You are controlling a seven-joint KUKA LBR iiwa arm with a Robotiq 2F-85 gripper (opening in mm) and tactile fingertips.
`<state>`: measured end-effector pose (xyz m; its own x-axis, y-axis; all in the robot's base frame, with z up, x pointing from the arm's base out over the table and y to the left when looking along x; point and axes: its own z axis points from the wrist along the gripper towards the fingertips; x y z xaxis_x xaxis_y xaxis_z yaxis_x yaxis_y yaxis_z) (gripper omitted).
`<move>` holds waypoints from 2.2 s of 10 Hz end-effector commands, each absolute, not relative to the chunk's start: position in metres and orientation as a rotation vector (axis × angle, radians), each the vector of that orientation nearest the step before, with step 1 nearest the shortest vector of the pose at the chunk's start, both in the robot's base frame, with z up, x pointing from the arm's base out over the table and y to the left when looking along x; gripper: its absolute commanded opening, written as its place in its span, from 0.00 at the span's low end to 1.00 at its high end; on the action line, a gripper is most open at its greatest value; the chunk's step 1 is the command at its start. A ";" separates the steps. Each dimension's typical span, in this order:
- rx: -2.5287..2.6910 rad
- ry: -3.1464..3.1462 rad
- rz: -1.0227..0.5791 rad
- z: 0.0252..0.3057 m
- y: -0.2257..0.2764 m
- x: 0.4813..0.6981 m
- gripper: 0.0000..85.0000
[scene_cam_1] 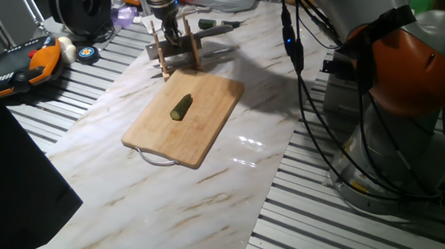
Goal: Cut the cucumber into segments
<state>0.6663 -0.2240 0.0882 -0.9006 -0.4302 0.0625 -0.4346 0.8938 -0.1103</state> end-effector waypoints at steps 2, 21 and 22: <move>0.685 -3.022 0.172 0.088 -0.224 0.666 0.09; 0.626 -3.014 0.172 0.131 -0.224 0.656 0.01; 0.622 -3.010 0.170 0.136 -0.225 0.655 0.01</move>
<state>0.6547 -0.2251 0.1367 -0.9165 -0.3909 0.0848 -0.3980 0.9125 -0.0950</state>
